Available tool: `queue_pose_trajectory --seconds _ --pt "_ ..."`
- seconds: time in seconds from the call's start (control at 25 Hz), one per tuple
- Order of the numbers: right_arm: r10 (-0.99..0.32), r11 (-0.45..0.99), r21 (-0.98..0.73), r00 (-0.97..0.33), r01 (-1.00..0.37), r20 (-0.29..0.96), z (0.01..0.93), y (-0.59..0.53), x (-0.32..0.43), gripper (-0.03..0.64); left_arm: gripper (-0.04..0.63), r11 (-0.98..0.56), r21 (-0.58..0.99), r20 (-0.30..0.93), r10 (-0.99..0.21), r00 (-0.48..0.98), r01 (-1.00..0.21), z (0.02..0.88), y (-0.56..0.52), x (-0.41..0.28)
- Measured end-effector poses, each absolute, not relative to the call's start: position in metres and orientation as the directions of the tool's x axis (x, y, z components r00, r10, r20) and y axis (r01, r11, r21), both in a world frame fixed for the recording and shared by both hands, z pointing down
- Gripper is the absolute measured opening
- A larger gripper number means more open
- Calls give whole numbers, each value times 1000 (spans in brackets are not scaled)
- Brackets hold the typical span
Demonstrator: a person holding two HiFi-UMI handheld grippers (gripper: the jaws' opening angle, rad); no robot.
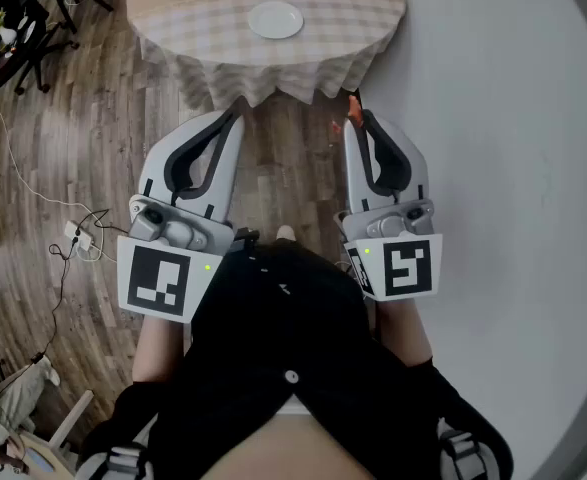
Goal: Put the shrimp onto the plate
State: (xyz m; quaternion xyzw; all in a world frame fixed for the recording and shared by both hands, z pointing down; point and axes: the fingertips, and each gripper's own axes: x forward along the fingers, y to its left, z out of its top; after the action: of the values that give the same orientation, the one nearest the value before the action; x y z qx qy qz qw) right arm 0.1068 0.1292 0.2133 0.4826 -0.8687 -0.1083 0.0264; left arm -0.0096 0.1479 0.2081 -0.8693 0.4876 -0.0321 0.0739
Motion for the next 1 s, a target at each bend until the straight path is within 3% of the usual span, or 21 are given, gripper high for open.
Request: queue_pose_trajectory --seconds 1.0 --pt "-850 498 223 -523 -838 -67 211 129 106 49 3 -538 -155 -22 -837 547 -829 211 144 -7"
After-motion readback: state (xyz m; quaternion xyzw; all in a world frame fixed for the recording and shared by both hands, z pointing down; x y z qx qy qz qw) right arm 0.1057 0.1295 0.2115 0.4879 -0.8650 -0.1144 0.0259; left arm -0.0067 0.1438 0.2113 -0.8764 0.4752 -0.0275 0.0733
